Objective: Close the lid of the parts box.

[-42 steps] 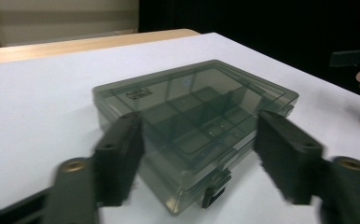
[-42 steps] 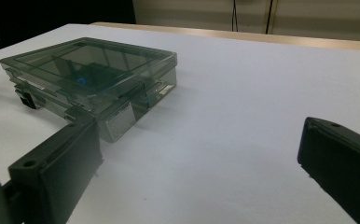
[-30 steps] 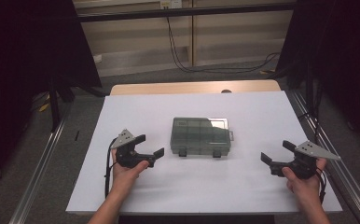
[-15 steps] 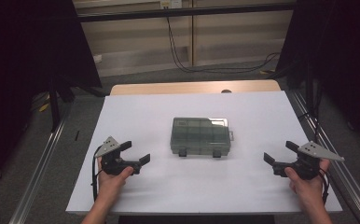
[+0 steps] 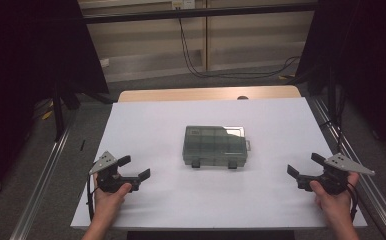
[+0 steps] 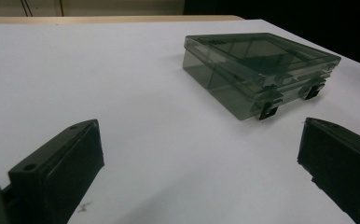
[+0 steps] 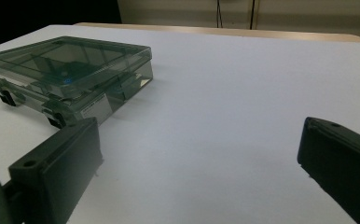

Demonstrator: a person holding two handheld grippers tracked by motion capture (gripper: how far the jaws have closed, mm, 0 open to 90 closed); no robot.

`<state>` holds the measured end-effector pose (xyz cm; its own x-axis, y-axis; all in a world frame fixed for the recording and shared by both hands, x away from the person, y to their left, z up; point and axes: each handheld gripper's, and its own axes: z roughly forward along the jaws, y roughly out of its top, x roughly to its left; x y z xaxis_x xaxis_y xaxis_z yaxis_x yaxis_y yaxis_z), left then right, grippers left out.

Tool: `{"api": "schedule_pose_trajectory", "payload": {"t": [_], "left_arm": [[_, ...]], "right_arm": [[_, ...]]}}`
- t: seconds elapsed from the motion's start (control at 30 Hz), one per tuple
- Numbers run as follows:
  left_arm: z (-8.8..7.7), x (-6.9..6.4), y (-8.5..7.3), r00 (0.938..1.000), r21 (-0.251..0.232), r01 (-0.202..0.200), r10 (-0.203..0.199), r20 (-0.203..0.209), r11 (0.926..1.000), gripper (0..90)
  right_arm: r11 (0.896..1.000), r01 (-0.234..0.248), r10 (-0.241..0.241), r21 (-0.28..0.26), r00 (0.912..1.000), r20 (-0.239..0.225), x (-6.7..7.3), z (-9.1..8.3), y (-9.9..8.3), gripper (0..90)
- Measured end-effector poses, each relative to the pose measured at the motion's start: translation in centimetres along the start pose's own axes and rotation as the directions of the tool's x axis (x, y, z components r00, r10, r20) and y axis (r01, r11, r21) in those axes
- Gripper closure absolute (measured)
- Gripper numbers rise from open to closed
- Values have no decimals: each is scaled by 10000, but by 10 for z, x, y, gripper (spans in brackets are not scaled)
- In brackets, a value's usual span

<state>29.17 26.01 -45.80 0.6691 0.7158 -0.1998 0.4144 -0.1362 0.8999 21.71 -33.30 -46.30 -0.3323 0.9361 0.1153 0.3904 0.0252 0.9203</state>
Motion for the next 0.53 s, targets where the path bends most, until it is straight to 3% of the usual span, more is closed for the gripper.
{"api": "schedule_pose_trajectory", "payload": {"t": [0.2, 0.5, 0.53], "left_arm": [[-10, 6, -1, 9997, -117, 93, -95, -212, 9999, 0], [-10, 8, -1, 9993, -108, 234, -237, -276, 9997, 0], [-9, 8, -1, 9997, -48, 115, -116, -214, 9999, 0]], "right_arm": [[10000, 28, -28, 34, 10000, 46, -2, 0, -1, 0], [10000, -36, 36, 13, 10000, 79, -3, -2, -2, 0], [10000, -43, 43, 12, 10000, 73, -3, -2, -2, 0]]}}
